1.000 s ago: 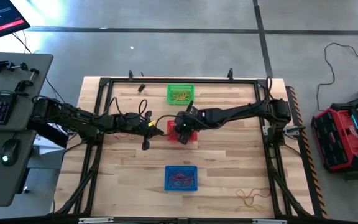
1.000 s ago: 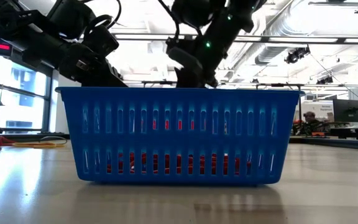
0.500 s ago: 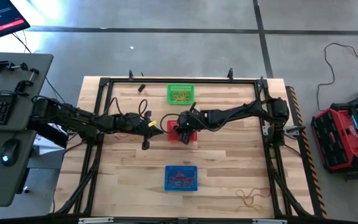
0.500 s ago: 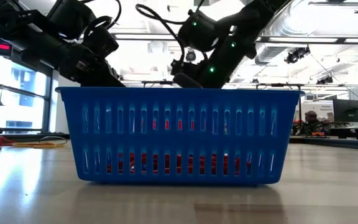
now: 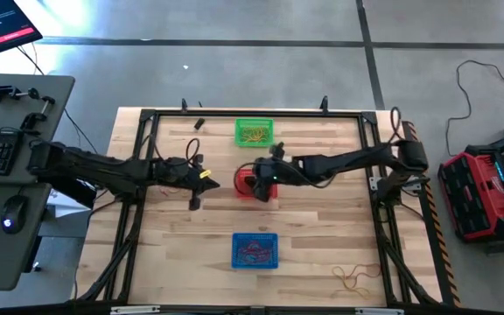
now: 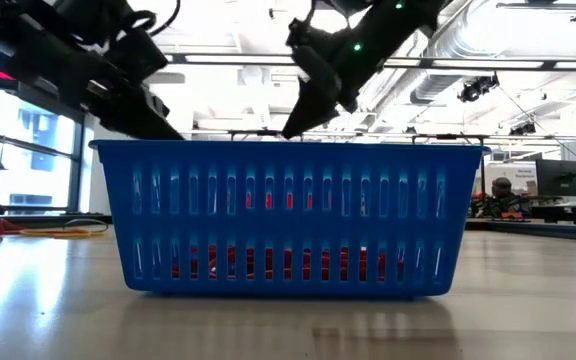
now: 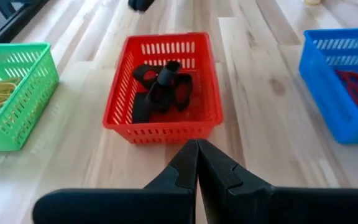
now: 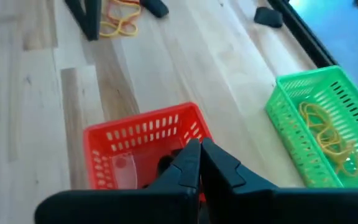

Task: Sort rubber bands into baskets
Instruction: Put the red rubber band into the blue bin

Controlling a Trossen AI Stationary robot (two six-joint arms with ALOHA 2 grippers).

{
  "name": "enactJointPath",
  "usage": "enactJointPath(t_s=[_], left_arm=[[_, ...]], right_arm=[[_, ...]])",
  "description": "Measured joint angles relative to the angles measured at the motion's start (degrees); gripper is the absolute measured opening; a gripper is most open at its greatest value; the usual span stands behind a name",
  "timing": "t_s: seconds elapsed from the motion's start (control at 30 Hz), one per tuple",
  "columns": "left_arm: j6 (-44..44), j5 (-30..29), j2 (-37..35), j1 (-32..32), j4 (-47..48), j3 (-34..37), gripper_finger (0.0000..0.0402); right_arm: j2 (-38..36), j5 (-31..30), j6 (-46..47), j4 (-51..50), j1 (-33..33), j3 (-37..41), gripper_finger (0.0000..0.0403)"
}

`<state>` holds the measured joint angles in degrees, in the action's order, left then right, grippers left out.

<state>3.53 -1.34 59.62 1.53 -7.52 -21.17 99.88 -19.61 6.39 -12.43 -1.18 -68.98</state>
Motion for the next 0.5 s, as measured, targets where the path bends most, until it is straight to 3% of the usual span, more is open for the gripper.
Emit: enactJointPath(t_s=[0.2,0.5], left_arm=[[-1.6,0.0,-5.5,-2.5,9.3,0.0,0.0000],[-10.8,-0.7,-6.7,-9.5,17.1,0.0,0.0000]], right_arm=[[-0.9,1.6,2.0,7.0,-1.4,6.6,0.0000],[-5.2,-1.2,2.3,14.3,-6.4,12.0,0.0000]])
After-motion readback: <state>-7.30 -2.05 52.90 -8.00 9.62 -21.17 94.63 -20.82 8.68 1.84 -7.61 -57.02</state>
